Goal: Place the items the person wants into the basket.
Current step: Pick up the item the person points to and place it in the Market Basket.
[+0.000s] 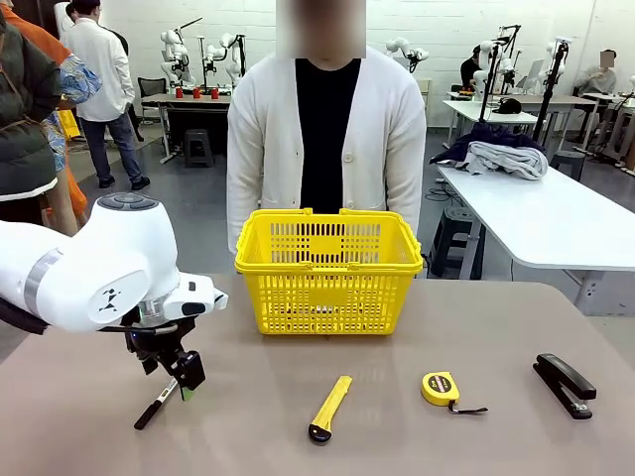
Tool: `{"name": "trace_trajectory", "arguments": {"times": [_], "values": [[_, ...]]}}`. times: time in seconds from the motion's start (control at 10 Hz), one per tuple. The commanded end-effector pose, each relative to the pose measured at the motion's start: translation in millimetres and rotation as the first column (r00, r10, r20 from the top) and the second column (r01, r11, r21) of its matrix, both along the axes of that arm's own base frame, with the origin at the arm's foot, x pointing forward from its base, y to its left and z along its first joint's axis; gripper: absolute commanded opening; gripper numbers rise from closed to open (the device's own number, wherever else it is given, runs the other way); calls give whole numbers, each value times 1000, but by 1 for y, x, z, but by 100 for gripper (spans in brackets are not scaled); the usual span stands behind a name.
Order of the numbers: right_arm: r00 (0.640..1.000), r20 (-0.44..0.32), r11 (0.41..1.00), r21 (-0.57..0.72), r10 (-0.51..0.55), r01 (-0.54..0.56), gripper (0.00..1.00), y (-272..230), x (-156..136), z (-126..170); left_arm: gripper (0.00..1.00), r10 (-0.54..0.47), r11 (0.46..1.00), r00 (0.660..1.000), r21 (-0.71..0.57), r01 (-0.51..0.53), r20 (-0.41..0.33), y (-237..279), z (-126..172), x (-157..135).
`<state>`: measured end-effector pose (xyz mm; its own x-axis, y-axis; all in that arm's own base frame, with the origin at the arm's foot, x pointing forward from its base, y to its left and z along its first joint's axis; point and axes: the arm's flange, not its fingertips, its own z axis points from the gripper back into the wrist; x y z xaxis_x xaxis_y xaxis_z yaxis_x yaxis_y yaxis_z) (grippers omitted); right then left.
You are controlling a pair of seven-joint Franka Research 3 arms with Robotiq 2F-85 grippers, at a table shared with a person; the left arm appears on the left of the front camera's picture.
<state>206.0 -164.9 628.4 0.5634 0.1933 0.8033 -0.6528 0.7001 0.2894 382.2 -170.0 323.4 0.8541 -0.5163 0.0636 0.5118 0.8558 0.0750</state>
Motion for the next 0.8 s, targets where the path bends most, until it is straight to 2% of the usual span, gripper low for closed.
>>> {"name": "trace_trajectory", "arguments": {"times": [0.0, 0.5, 0.6, 0.7], "values": [[1000, 14, 1000, 10, 17, -17, 100, 1, 1, -1, 100, -10, 999, 1000, -44, 9, -2, 33, -25, -46], [1000, 14, 1000, 10, 17, -17, 100, 1, 1, -1, 100, -18, 999, 1000, -51, 18, -10, 34, -34, -43], [1000, 14, 1000, 10, 17, -17, 100, 1, 1, -1, 46, -30, 998, 1000, -49, 30, 0, 34, -33, -44], [1000, 14, 1000, 10, 17, -17, 100, 1, 1, -1, 45, -29, 998, 1000, -50, 29, 4, 35, -30, -42]]}}
